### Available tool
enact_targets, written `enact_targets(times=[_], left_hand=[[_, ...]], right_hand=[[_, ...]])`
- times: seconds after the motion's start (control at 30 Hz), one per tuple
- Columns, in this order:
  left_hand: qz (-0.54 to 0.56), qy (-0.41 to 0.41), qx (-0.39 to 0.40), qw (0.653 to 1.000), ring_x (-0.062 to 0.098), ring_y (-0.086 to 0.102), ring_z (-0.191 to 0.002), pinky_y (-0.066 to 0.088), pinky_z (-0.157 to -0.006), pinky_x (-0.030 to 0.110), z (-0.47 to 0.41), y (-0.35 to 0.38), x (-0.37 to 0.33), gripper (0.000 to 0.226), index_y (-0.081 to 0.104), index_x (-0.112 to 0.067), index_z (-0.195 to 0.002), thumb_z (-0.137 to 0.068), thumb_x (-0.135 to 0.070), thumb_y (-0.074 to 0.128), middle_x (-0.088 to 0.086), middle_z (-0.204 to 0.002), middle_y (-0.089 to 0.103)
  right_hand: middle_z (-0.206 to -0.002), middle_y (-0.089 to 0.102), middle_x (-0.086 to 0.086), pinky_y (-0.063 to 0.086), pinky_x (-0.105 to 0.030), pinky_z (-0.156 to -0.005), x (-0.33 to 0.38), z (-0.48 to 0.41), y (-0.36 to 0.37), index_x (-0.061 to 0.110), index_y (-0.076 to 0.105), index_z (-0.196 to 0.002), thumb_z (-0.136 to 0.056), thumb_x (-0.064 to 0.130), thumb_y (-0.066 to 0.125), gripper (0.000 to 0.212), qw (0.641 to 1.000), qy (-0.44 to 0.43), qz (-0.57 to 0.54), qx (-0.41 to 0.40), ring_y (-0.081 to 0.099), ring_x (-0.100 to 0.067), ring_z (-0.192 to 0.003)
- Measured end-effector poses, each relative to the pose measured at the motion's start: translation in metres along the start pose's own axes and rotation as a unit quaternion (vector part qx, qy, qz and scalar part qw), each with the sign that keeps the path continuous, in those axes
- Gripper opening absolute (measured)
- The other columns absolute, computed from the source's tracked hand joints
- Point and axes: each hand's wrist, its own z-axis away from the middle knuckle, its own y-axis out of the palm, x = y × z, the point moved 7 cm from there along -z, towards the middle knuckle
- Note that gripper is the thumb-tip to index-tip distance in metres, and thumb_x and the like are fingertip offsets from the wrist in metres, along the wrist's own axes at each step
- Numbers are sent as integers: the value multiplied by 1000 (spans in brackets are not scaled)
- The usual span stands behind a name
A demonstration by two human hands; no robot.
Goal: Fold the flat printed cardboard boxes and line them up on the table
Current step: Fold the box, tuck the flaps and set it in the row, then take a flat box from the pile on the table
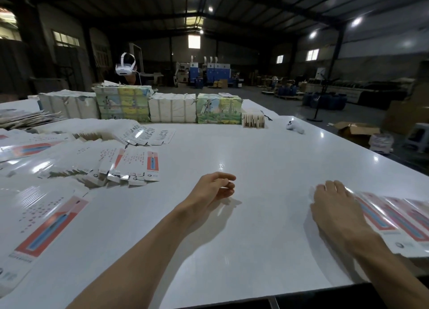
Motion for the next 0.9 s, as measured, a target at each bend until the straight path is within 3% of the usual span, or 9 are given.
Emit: enact_targets(times=[0.07, 0.13, 0.23, 0.4, 0.57, 0.67, 0.73, 0.8, 0.9], left_hand=[[0, 9, 2, 1000, 20, 74, -90, 53, -105, 42, -3, -1, 0, 27, 76, -11, -114, -107, -9, 51, 6, -96, 74], [-4, 27, -11, 1000, 18, 71, -81, 61, -85, 31, -4, -2, -2, 29, 77, -10, -111, -105, -5, 50, 7, -93, 72], [-35, 59, -72, 995, 15, 58, -66, 47, -59, 24, -2, -11, -5, 36, 81, -22, -100, -99, -7, 49, -2, -83, 70], [-146, 110, -215, 959, 9, 62, -66, 53, -65, 28, 3, -40, -19, 35, 77, -29, -94, -96, -11, 48, -7, -77, 72], [-256, 68, -294, 919, 14, 66, -81, 58, -72, 35, 7, -71, -29, 19, 67, -27, -115, -103, -20, 53, 3, -97, 74], [-308, 3, -282, 909, 23, 70, -90, 62, -84, 43, 12, -100, -34, 18, 66, -24, -117, -102, -23, 56, 4, -102, 74], [-436, -42, -243, 866, 26, 68, -101, 57, -92, 40, 21, -125, -42, 22, 65, -20, -124, -104, -22, 55, 8, -116, 72], [-552, -101, -226, 796, 28, 65, -108, 54, -95, 42, 41, -158, -49, 24, 62, -16, -128, -105, -19, 54, 10, -127, 68], [-637, -190, -266, 698, 36, 53, -129, 48, -106, 49, 85, -213, -57, 34, 54, -14, -136, -103, -22, 58, 18, -144, 55]], right_hand=[[-155, 41, -9, 31, -40, -121, 25, -6, -16, 13, 44, -145, -107, 36, 51, 45, 997, -33, -65, -18, 33, -27, -148], [-160, 36, -8, 34, -40, -119, 60, -14, -35, 12, 43, -149, -108, 38, 48, 48, 985, -71, -152, -41, 29, -26, -151], [-146, 50, -5, 44, -41, -103, 124, -28, -56, 14, 53, -140, -106, 36, 48, 40, 966, -139, -207, -76, 41, -24, -139], [-116, 67, -2, 46, -36, -78, 205, -35, -51, 15, 63, -119, -102, 26, 48, 25, 919, -179, -344, -68, 61, -22, -111], [-112, 71, 0, 52, -37, -87, 215, -32, -31, 16, 63, -128, -101, 17, 48, 31, 887, -195, -415, -51, 64, -19, -107], [-106, 71, 2, 50, -37, -85, 212, -36, -26, 18, 64, -125, -99, 16, 48, 31, 883, -184, -431, -43, 65, -20, -102], [-108, 71, 1, 50, -37, -87, 213, -37, -23, 18, 63, -126, -99, 14, 46, 32, 879, -184, -439, -26, 64, -22, -102], [-110, 71, 0, 50, -37, -88, 215, -37, -23, 17, 63, -127, -100, 14, 45, 32, 876, -189, -443, -21, 64, -23, -102], [-110, 73, -1, 52, -37, -88, 219, -38, -23, 17, 63, -128, -101, 14, 45, 32, 871, -203, -447, -19, 67, -24, -99]])
